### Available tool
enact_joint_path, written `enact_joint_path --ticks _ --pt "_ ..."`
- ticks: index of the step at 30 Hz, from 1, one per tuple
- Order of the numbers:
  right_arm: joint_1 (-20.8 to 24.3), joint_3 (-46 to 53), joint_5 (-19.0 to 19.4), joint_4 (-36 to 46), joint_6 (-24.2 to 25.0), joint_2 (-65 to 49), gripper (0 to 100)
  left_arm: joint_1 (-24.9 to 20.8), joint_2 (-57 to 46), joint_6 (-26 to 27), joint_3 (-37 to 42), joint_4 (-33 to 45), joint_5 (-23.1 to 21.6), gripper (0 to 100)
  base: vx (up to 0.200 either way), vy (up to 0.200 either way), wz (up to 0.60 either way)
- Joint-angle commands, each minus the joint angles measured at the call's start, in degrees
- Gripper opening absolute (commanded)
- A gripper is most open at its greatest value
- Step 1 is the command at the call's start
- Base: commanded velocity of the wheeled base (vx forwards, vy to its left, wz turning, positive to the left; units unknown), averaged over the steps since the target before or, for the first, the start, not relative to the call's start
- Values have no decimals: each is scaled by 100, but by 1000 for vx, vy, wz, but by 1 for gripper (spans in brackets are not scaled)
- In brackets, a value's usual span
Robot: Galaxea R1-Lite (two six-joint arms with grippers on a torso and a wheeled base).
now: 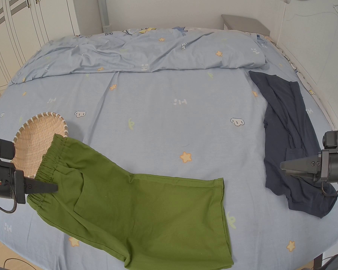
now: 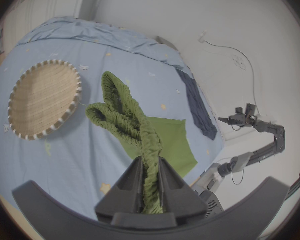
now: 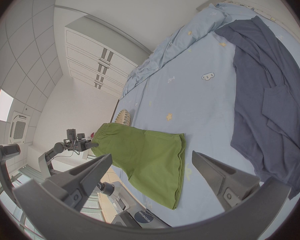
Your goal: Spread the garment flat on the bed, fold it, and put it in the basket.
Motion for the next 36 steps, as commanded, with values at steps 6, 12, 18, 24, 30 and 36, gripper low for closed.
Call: enact_joint_path --ticks 6,12,18,24,30,36 --pt "57 55 -6 -41 -5 -5 100 -2642 165 -624 -579 -550 903 0 0 0 0" --pt "110 64 -15 -41 -5 -5 100 -3372 772 -624 -685 -955 973 0 0 0 0" --pt "119 91 -15 -50 -5 31 100 -4022 1317 -615 -720 -1227 1087 0 0 0 0" --pt "110 108 -15 -50 -14 101 100 -4796 1985 -633 -562 -1508 1790 0 0 0 0" --pt "110 134 -23 -59 -40 171 100 -5086 2108 -1037 -526 -2071 1861 0 0 0 0" --pt "128 161 -23 -68 -75 215 100 -5358 2319 -1310 -386 -2581 1870 0 0 0 0"
